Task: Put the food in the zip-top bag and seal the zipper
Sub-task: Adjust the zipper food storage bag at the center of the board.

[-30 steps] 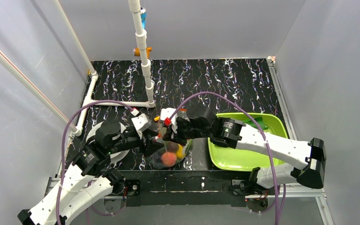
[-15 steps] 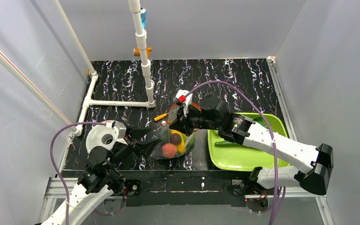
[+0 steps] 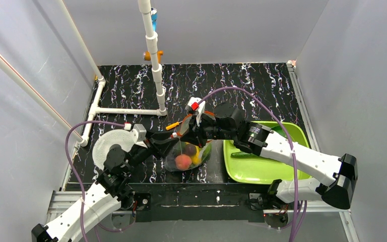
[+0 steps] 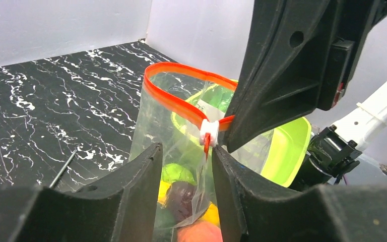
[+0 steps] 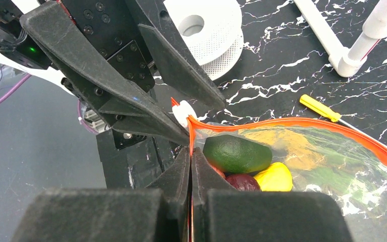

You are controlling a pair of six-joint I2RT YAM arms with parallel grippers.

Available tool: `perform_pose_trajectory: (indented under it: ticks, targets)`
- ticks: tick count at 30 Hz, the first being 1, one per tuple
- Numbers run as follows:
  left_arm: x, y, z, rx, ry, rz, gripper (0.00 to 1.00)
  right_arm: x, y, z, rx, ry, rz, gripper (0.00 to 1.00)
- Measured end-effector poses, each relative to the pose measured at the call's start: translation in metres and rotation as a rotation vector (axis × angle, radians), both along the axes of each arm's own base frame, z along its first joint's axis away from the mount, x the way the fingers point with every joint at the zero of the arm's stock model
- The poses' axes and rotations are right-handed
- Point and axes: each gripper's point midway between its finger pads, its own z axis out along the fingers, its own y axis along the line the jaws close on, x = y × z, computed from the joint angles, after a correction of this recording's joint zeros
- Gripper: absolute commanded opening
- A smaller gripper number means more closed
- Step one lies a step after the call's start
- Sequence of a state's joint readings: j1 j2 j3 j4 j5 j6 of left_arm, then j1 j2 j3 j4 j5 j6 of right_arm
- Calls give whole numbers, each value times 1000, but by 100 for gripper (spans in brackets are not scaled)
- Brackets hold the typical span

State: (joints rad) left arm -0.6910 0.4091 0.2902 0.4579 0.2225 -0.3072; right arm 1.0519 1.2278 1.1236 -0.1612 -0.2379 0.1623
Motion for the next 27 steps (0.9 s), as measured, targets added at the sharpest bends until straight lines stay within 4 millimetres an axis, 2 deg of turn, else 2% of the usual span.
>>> perform_pose_trajectory:
  ticks: [4,6,7,10,11,14,22,27]
  targets:
    - [-5,-3,1,-7,-19,-32,50,0,0,0,0,1,0,1]
    - [-6,-5,-1,-2,-16,-47,51,0,0,0,1,3,0,1]
    - [-6,-6,-2,1,-11,-53,48,0,0,0,1,5,-1,1]
    - [-6,-10,-9,19,6,-70,28,0,1,2,5,11,-1,1]
    - [-6,-11,-10,24,11,-74,24,0,2,4,8,13,-1,1]
    - [-6,-12,-14,40,10,-74,24,0,3,5,10,15,-1,1]
    - [-5,-11,-15,58,8,-71,32,-2,2,4,7,24,6,1]
    - [-5,-11,-10,66,-5,-71,22,-3,3,4,9,27,14,1]
